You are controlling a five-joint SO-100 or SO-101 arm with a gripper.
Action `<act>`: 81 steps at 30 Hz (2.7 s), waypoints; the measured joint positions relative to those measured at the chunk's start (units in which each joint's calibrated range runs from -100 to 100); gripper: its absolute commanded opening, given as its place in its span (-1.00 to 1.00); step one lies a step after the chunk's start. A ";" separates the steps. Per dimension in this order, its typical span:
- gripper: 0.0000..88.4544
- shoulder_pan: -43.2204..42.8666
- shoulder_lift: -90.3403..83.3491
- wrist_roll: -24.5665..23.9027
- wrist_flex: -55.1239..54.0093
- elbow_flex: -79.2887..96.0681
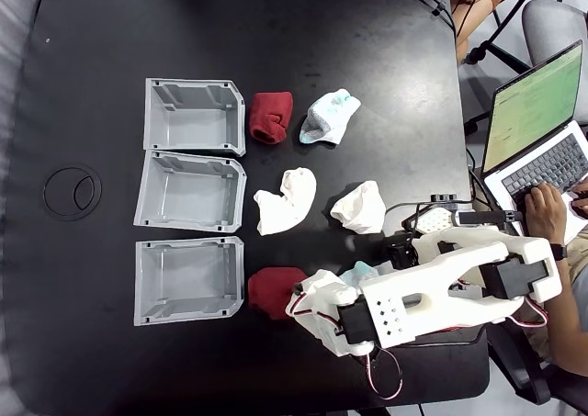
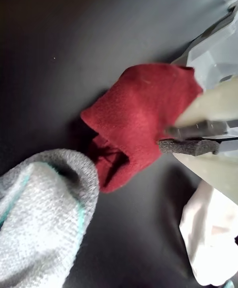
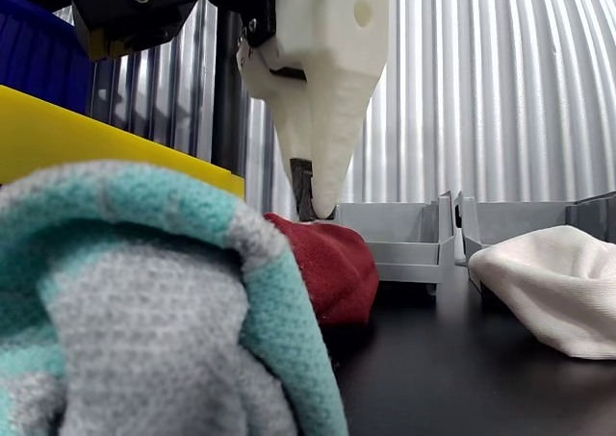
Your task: Put the sock in the container
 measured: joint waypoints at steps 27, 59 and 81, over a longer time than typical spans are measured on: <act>-0.22 1.06 6.11 -0.26 0.00 -0.18; -0.97 8.36 -10.30 -1.31 0.42 -15.05; -0.97 12.28 30.39 -3.76 0.42 -62.97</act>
